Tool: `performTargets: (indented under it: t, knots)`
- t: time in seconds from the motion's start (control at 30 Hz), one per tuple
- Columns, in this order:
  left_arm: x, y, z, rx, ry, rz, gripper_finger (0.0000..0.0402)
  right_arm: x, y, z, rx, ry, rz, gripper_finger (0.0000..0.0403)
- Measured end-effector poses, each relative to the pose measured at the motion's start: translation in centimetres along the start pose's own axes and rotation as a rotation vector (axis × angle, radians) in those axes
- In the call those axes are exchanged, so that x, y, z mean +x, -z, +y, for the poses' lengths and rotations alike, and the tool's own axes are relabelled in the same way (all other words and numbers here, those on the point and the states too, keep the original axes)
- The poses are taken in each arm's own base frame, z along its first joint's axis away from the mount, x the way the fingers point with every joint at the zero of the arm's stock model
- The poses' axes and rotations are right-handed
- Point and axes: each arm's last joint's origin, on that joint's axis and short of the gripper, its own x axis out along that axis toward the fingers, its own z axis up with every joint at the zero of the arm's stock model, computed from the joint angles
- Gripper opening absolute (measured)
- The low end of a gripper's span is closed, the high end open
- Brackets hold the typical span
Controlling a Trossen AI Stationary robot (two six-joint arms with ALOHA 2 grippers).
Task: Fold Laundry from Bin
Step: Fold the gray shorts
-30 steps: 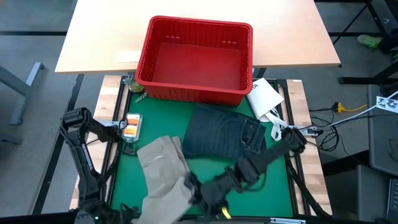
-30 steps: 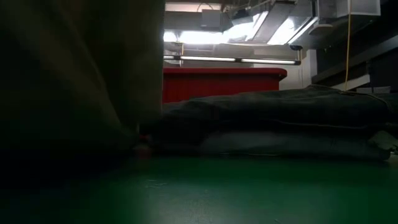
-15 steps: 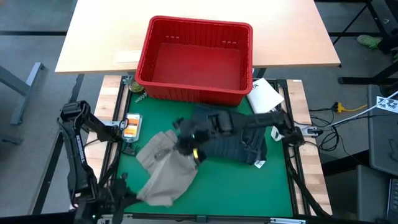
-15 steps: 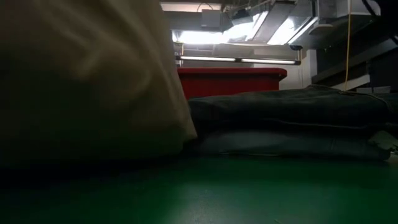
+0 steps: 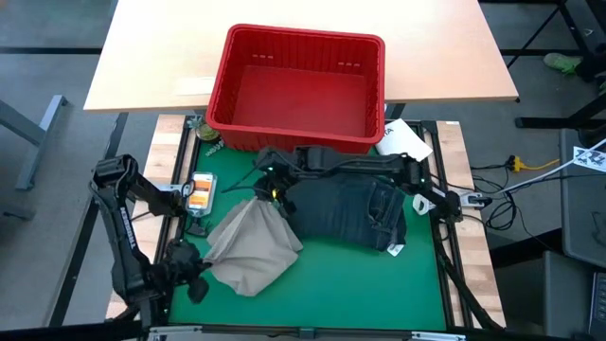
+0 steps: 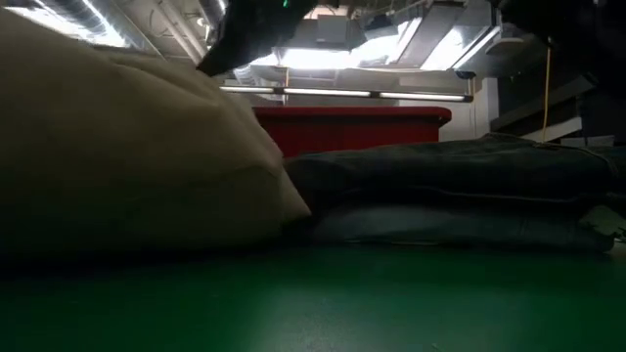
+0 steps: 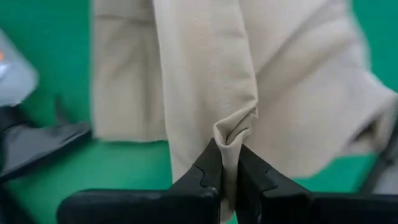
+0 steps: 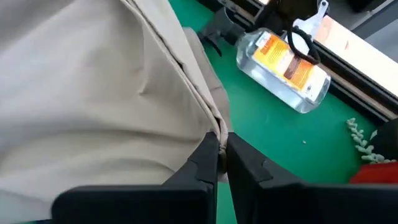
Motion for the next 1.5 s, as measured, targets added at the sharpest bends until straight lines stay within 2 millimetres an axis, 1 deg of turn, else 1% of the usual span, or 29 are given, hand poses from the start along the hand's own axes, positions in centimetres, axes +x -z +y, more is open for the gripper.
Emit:
performTargets:
  t: [0.17,0.27,0.37,0.5,0.67,0.87,0.93,1.0,1.1,1.2,1.33,1.5]
  knots:
    - [1.6,0.0,0.1,0.014,-0.187,0.05,0.0011,2.1,1.1,-1.1,-0.041,0.063,-0.002,0.0021]
    - [2.8,0.2,-0.1,0.011,-0.273,0.073,0.0013,3.3,1.7,-1.3,-0.066,0.112,0.041,0.0021]
    - [3.8,0.4,-0.2,0.013,-0.32,0.07,0.0018,4.0,2.1,-1.3,-0.085,0.131,0.078,0.0021]
    - [4.5,0.3,-0.4,0.063,-0.351,0.076,0.0031,4.0,2.2,-1.3,-0.11,0.135,0.087,0.0021]
    - [4.9,-0.1,-0.5,0.094,-0.37,0.095,0.0053,4.0,2.2,-1.4,-0.122,0.141,0.085,0.0021]
    - [5.1,-0.3,-0.6,0.114,-0.376,0.101,0.0099,4.0,2.2,-1.3,-0.12,0.139,0.094,0.0024]
    - [5.1,-0.3,-0.6,0.113,-0.378,0.104,0.0118,4.0,2.2,-1.3,-0.12,0.139,0.094,0.0035]
    - [5.1,-0.2,-0.6,0.11,-0.388,0.124,0.0138,4.0,2.2,-1.3,-0.12,0.14,0.095,0.0055]
    - [5.0,-0.1,-0.5,0.1,-0.414,0.175,0.017,4.0,2.3,-1.4,-0.119,0.153,0.105,0.0096]
    - [5.0,0.0,-0.4,0.094,-0.438,0.214,0.0193,3.9,2.4,-1.6,-0.119,0.22,0.159,0.0141]
    - [4.9,0.1,-0.4,0.091,-0.449,0.23,0.0199,3.8,2.6,-1.8,-0.117,0.303,0.224,0.0183]
    - [4.9,0.0,-0.4,0.092,-0.448,0.231,0.0184,3.9,2.4,-1.6,-0.121,0.305,0.226,0.0203]
